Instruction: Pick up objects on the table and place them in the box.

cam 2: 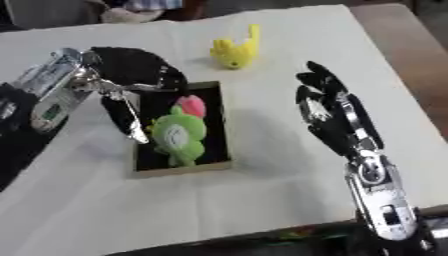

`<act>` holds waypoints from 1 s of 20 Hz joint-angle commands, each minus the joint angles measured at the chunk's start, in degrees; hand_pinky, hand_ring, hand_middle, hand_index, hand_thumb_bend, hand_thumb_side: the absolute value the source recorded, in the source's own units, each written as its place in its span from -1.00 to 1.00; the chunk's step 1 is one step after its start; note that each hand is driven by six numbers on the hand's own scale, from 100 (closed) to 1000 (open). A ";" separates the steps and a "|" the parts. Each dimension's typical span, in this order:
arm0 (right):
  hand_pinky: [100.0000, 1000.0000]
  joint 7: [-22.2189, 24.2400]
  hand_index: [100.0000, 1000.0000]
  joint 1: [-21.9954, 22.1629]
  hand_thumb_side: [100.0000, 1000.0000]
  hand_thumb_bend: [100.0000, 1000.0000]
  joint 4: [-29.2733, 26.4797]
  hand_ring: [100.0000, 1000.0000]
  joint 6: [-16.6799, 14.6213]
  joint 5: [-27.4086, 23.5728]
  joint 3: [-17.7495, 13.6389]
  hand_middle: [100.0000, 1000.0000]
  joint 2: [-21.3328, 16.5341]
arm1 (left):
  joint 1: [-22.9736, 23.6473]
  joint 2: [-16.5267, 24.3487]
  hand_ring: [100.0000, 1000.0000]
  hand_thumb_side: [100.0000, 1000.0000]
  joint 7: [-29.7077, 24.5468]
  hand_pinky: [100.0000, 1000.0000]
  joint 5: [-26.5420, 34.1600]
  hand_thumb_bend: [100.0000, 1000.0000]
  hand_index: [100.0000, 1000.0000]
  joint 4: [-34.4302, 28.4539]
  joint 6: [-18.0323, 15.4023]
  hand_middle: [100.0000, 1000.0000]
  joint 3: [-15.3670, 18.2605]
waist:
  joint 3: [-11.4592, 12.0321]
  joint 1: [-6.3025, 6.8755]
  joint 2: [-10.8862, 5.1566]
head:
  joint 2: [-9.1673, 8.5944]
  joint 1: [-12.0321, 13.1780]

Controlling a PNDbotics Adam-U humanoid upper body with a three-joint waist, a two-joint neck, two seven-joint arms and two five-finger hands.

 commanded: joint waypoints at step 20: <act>0.73 5.79 0.99 -40.28 -0.07 -1.00 46.86 0.97 -1.68 26.30 0.13 0.84 -5.18 | 34.64 4.65 0.16 0.23 29.45 0.37 30.23 -0.51 0.55 -29.17 22.45 0.27 23.12 | 4.34 -0.79 -1.80 | 0.26 -4.04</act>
